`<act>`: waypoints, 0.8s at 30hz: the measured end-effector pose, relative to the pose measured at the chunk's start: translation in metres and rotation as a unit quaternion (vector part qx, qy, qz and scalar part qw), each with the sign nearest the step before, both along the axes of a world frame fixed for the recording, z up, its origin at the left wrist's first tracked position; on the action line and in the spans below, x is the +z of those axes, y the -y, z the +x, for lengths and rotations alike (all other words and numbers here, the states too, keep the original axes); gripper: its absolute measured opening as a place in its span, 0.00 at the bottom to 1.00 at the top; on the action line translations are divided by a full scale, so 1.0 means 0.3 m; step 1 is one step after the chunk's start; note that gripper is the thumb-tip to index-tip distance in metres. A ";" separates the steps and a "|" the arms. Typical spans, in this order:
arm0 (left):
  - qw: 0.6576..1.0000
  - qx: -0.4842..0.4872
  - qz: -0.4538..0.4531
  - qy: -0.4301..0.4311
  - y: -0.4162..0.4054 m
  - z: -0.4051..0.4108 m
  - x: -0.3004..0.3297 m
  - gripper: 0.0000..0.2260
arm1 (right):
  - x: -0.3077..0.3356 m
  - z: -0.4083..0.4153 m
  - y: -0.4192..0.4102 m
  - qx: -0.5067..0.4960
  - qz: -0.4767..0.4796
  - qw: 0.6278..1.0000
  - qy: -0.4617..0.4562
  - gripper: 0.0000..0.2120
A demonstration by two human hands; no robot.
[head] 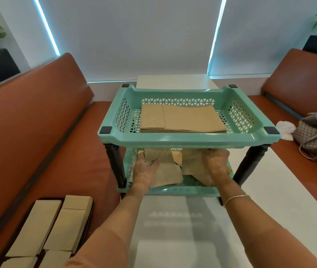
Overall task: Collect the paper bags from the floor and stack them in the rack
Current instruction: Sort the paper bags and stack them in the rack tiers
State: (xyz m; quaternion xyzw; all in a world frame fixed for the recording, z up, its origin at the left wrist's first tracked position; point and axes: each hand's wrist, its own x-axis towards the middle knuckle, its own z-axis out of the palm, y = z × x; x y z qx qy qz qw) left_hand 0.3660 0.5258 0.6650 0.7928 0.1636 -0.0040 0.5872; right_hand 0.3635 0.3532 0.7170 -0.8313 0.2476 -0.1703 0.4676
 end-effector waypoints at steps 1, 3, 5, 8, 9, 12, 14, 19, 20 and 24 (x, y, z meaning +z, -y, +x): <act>1.000 -0.004 0.000 0.000 0.001 0.001 -0.002 0.16 | 0.020 0.003 0.010 -0.034 0.106 0.993 0.037 0.09; 1.000 -0.009 -0.002 0.001 0.003 0.000 -0.001 0.16 | 0.036 0.005 0.034 -0.062 0.201 0.976 0.050 0.08; 1.000 -0.009 0.001 0.003 0.003 -0.002 0.001 0.17 | 0.031 0.001 0.046 -0.032 0.179 0.983 0.007 0.09; 1.000 -0.014 0.010 0.003 0.001 -0.004 -0.002 0.14 | -0.006 -0.008 0.030 0.020 0.116 0.992 -0.052 0.14; 1.000 -0.016 0.004 0.006 0.001 -0.005 -0.002 0.13 | -0.018 -0.005 0.019 0.040 0.089 0.993 -0.065 0.14; 1.000 -0.016 -0.018 -0.005 0.004 -0.012 0.008 0.16 | -0.031 -0.017 -0.034 0.072 0.003 0.989 -0.126 0.09; 1.000 -0.019 -0.021 -0.010 0.002 -0.015 0.010 0.19 | -0.050 -0.028 -0.076 0.086 0.032 0.989 -0.118 0.07; 0.998 -0.044 -0.037 -0.008 -0.006 -0.027 0.020 0.18 | -0.078 -0.043 -0.170 0.120 0.088 0.983 -0.111 0.13; 0.997 -0.055 -0.048 -0.008 -0.005 -0.029 0.024 0.17 | -0.079 -0.044 -0.188 0.124 0.097 0.981 -0.116 0.14; 0.995 -0.074 -0.065 -0.010 -0.007 -0.030 0.031 0.16 | -0.075 -0.048 -0.227 0.125 0.116 0.976 -0.136 0.17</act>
